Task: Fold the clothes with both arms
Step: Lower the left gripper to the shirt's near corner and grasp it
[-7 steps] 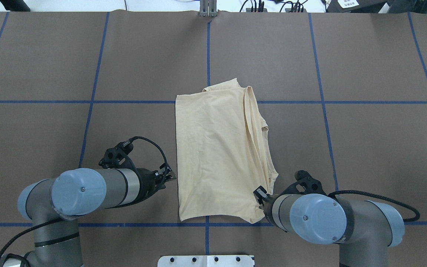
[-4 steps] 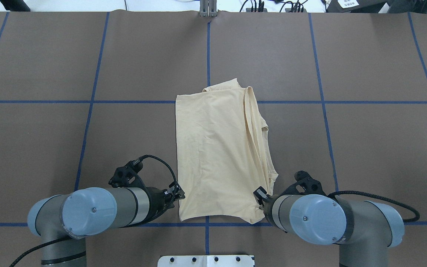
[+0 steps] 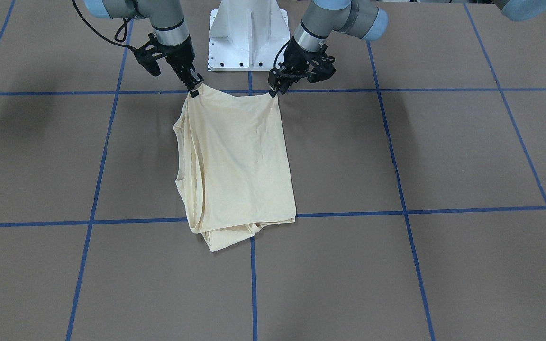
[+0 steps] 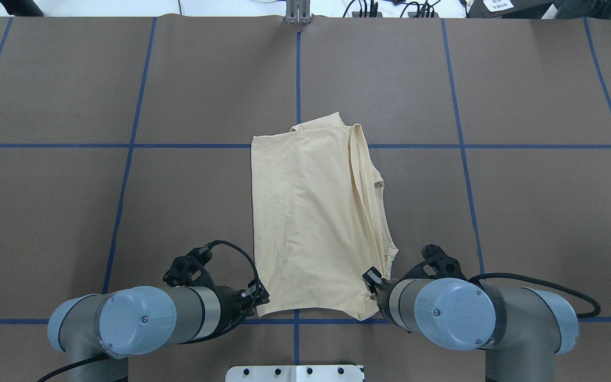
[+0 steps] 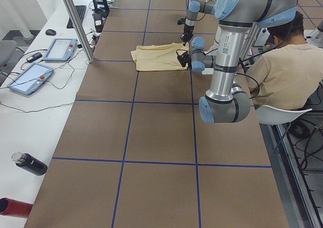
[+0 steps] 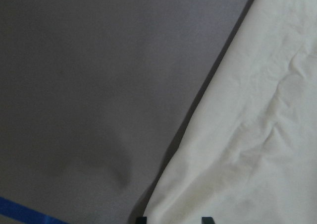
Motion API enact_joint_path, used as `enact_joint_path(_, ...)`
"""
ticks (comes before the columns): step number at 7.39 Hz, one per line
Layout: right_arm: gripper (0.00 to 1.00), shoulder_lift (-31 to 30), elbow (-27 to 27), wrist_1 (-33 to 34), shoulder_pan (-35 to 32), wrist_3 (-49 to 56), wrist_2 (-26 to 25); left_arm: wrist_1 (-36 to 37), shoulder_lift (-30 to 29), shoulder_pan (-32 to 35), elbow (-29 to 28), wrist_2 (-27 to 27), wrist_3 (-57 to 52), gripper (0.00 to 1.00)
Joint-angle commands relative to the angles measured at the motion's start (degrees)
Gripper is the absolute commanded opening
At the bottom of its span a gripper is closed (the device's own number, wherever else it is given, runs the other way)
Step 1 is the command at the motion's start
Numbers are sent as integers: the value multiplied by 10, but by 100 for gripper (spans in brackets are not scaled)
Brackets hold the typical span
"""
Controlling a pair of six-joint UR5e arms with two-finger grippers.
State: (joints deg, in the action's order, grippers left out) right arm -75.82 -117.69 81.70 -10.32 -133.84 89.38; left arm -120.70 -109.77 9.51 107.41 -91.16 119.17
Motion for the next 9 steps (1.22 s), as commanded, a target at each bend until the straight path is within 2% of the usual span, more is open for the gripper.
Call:
enact_joint_path(1,0,0,1,0,0,0,0,0,0,-5,-1,0,0,46)
enact_joint_path(6,0,0,1,0,0,0,0,0,0,-18,-4,0,8,42)
enact_joint_path(7,0,0,2,0,-1,0,0,0,-1,-19,-7,-1,8,36)
enact_joint_path(9,0,0,2,0,-1,0,0,-1,-2,-18,-7,-1,9,0)
